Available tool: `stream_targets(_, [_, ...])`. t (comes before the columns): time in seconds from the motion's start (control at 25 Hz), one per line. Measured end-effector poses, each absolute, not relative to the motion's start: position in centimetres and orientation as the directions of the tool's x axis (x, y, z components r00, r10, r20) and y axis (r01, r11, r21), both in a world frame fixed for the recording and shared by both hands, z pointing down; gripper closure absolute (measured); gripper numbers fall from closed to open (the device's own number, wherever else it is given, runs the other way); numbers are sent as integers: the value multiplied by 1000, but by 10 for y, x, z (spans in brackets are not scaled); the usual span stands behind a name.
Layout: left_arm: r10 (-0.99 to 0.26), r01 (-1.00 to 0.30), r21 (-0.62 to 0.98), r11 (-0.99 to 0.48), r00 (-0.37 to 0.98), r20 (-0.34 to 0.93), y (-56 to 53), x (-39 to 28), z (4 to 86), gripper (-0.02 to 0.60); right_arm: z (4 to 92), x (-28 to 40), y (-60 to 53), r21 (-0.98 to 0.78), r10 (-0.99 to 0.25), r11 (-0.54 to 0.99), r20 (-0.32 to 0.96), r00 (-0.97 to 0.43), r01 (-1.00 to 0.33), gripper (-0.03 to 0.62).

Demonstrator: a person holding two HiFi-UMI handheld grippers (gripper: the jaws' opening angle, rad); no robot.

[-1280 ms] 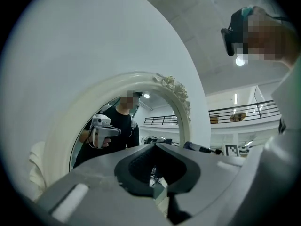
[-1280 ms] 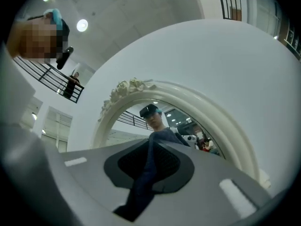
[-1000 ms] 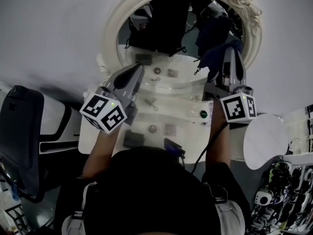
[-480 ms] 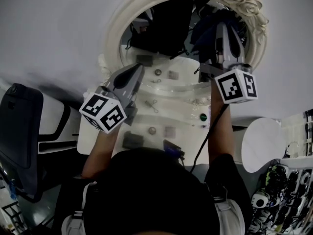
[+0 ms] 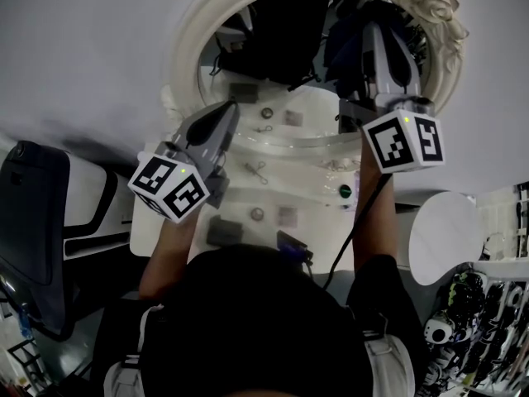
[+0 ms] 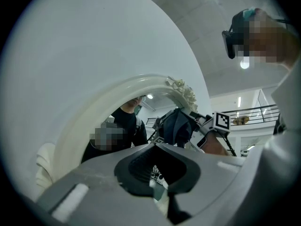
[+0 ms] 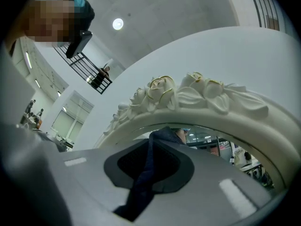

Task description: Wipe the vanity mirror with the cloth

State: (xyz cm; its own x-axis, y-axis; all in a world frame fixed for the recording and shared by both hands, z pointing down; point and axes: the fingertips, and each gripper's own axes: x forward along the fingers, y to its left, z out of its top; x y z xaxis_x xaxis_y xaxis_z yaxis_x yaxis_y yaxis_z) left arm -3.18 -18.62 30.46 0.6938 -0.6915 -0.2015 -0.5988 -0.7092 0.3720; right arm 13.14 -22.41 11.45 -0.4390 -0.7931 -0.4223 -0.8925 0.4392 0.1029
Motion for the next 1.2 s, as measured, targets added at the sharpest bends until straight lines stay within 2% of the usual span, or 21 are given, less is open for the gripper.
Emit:
stream_targets(0.52, [-721, -617, 392, -682, 657, -221, -190, -45, 302, 580, 109, 78, -227, 237, -771, 474, -352, -530, -848, 556])
stream_targets(0.92, [-731, -622, 406, -670, 649, -212, -194, -52, 309, 580, 143, 18, -232, 394, -752, 515, -218, -621, -762, 557])
stream_targets(1.2, [-737, -628, 408, -663, 645, -205, -196, -54, 312, 580, 177, -3, -235, 402, -738, 576, -118, -664, -712, 557])
